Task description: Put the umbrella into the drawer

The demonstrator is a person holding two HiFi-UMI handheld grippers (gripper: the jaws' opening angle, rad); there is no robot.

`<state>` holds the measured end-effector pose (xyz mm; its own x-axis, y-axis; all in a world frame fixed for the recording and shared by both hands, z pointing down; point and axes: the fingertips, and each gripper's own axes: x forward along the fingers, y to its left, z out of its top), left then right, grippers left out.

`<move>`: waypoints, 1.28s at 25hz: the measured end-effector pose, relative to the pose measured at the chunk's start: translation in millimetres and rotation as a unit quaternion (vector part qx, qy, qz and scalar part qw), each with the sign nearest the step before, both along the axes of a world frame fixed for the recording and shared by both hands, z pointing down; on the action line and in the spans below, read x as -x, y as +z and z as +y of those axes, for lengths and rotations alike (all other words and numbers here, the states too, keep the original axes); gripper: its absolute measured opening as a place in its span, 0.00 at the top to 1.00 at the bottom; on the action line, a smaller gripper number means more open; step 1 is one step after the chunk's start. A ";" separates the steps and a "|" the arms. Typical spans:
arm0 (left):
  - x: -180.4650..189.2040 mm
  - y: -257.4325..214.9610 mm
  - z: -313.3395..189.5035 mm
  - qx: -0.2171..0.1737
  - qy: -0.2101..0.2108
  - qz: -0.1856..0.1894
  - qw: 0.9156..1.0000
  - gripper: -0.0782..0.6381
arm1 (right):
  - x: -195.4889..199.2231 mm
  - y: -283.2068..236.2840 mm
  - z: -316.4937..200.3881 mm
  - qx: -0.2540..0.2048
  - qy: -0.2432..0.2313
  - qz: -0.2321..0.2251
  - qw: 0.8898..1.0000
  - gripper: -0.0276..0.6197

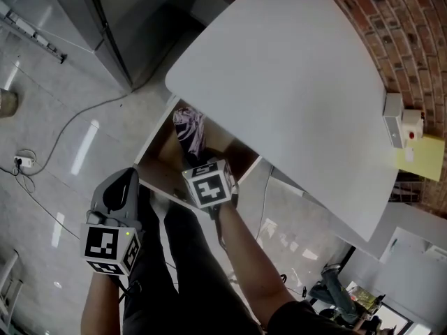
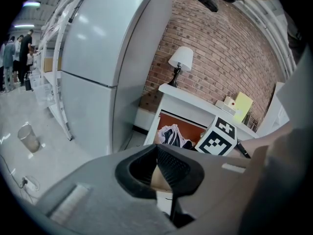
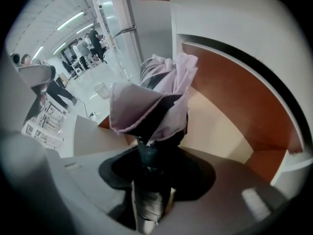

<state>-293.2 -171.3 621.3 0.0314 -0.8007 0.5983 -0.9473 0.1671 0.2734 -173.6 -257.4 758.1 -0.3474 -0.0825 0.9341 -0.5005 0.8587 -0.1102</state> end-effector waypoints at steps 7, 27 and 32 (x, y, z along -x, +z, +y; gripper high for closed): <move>-8.1 4.3 2.4 0.007 0.007 -0.001 1.000 0.88 | -3.9 25.7 -7.9 0.005 0.020 0.016 1.000 0.65; -15.1 9.3 6.6 0.021 0.018 0.000 1.000 0.88 | -6.1 53.9 -15.3 0.007 0.023 0.012 1.000 0.62; -17.0 8.4 5.3 0.019 0.022 -0.002 1.000 0.88 | -0.1 51.3 -12.8 0.006 0.007 0.001 1.000 0.49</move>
<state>-276.2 -166.0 629.7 0.0645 -0.7758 0.6277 -0.9549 0.1347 0.2646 -173.5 -270.2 809.4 -0.3450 -0.0758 0.9355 -0.5121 0.8505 -0.1200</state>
